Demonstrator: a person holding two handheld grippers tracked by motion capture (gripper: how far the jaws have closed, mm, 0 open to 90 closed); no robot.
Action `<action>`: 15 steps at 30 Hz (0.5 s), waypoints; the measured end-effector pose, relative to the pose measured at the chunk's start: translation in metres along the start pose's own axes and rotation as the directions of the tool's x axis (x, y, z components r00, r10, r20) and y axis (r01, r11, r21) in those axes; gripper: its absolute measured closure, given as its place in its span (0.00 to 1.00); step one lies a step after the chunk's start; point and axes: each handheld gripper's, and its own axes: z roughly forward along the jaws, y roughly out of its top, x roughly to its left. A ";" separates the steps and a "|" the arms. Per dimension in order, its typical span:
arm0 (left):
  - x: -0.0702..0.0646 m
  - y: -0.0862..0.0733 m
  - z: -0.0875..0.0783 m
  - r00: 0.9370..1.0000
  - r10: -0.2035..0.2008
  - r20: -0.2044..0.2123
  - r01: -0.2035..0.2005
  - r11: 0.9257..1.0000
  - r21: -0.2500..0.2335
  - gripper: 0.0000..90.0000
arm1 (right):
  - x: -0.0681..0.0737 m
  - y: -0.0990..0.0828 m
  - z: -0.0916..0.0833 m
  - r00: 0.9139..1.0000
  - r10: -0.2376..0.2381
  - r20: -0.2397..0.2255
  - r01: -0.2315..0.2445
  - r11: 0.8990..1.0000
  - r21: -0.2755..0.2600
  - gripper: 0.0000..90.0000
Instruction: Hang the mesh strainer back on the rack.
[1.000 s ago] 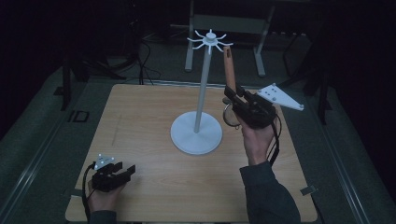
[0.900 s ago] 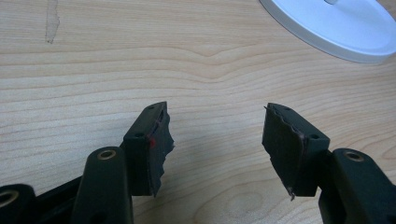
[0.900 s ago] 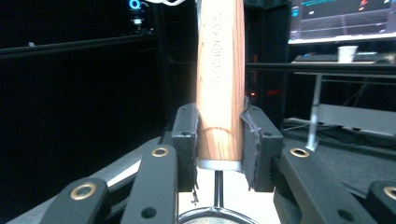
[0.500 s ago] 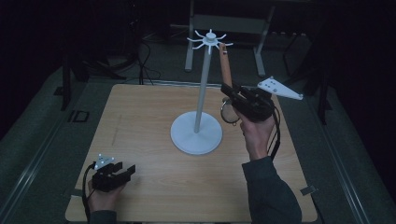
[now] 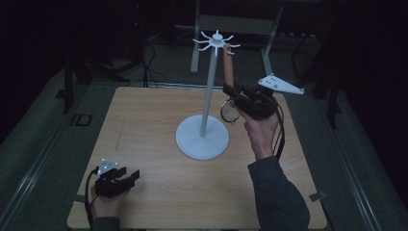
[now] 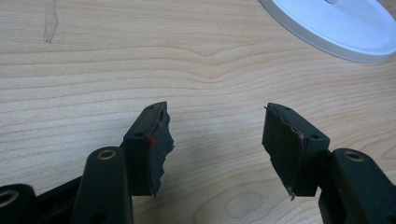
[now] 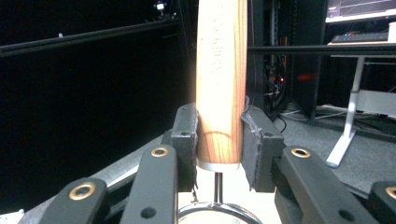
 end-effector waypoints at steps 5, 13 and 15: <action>0.000 0.000 0.000 1.000 0.001 -0.001 -0.001 1.000 -0.001 0.46 | -0.005 -0.002 0.004 1.000 0.022 -0.020 -0.021 1.000 0.018 0.76; 0.000 0.000 0.000 1.000 0.000 -0.001 0.000 1.000 -0.001 0.46 | -0.003 -0.003 0.002 0.998 -0.017 0.058 0.015 0.999 0.042 0.47; 0.000 0.000 0.000 1.000 -0.001 0.000 0.001 1.000 0.000 0.46 | -0.002 -0.003 0.001 0.997 -0.026 0.069 0.023 0.999 0.043 0.45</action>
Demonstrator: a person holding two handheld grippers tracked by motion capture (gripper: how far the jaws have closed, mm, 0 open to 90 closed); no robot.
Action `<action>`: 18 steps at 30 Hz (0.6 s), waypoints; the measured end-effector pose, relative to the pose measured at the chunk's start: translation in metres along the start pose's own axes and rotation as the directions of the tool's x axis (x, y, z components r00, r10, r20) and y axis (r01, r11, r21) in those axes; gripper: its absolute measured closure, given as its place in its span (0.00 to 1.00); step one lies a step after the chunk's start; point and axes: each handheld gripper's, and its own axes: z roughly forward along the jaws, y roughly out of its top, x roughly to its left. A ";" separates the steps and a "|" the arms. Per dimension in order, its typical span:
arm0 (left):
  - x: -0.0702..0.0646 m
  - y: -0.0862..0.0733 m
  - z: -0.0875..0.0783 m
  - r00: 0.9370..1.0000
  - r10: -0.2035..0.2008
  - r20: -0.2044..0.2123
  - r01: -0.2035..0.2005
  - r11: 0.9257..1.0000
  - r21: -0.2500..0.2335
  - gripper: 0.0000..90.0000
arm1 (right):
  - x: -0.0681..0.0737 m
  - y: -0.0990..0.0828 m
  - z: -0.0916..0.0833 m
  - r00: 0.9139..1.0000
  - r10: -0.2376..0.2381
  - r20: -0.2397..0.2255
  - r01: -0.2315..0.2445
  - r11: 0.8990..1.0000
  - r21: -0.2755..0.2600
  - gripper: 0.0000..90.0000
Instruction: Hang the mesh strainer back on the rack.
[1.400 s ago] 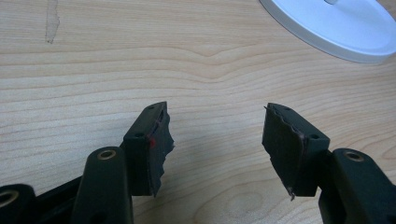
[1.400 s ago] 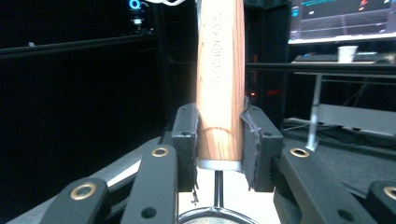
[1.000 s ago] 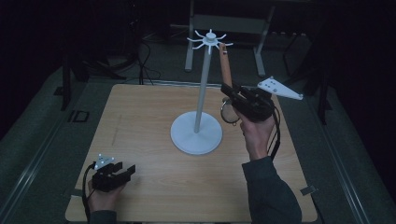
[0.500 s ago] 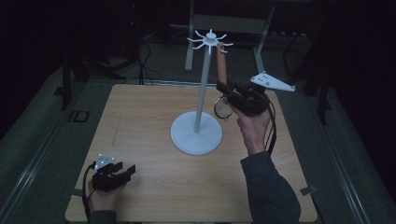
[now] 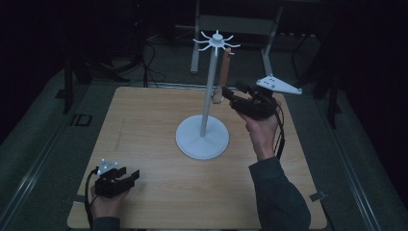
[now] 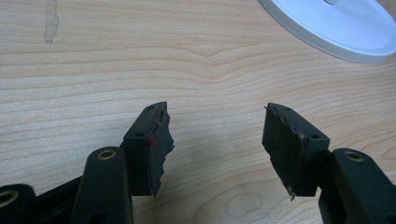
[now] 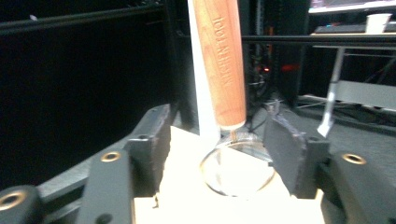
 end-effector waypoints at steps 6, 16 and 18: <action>0.000 0.000 0.000 1.000 0.002 0.000 -0.002 1.000 0.001 0.46 | 0.009 0.002 -0.003 0.992 -0.106 0.071 0.103 0.994 0.043 0.36; 0.000 0.000 0.000 1.000 0.005 0.001 -0.005 1.000 0.005 0.46 | 0.016 0.000 -0.002 0.977 -0.188 0.099 0.176 0.977 0.121 0.23; 0.000 0.000 0.001 1.000 0.005 0.000 -0.005 1.000 0.003 0.46 | 0.017 -0.001 -0.002 0.973 -0.207 0.102 0.191 0.971 0.144 0.21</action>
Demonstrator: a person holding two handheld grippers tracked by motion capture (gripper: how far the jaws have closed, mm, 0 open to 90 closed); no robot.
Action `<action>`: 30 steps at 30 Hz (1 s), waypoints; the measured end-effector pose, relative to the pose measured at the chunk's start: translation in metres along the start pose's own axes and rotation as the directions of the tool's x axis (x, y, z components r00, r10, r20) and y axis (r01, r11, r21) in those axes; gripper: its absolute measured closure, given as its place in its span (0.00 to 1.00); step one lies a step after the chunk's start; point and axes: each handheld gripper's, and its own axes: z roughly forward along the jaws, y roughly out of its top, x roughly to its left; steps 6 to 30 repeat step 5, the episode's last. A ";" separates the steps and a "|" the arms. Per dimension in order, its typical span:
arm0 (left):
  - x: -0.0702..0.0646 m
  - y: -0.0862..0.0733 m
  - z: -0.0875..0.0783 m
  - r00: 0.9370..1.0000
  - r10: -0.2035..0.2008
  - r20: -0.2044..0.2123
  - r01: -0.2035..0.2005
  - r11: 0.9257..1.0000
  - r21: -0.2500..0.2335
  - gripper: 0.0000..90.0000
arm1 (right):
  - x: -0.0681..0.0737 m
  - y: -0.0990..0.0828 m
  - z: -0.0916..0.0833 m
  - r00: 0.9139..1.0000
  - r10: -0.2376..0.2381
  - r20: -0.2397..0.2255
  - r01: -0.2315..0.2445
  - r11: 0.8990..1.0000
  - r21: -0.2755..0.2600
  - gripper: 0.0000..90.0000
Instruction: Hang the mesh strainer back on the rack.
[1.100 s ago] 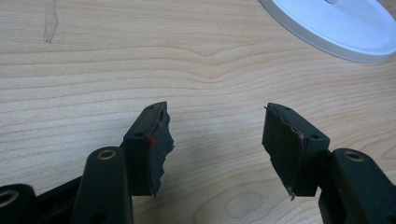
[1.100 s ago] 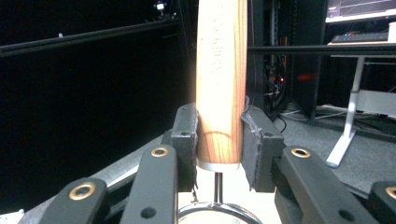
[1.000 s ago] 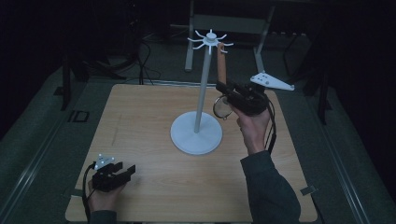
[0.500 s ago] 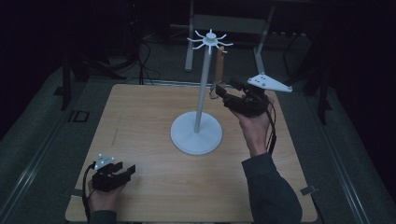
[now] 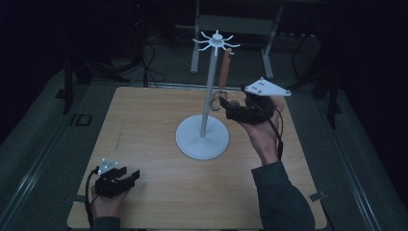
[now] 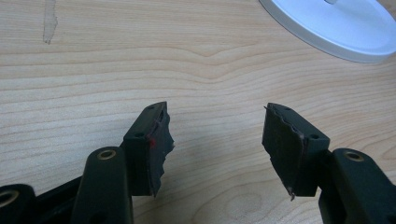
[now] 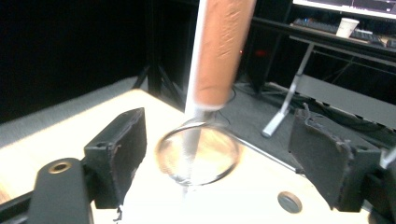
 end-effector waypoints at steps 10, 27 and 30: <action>0.000 0.000 0.000 1.000 -0.002 0.000 0.002 1.000 -0.001 0.46 | 0.001 -0.006 0.001 0.999 -0.032 0.012 0.031 0.998 0.062 0.18; 0.000 0.000 0.000 1.000 -0.002 0.000 0.002 1.000 -0.001 0.46 | 0.001 -0.006 0.001 0.999 -0.032 0.012 0.031 0.998 0.062 0.18; 0.000 0.000 0.000 1.000 -0.002 0.000 0.002 1.000 -0.001 0.46 | 0.001 -0.006 0.001 0.999 -0.032 0.012 0.031 0.998 0.062 0.18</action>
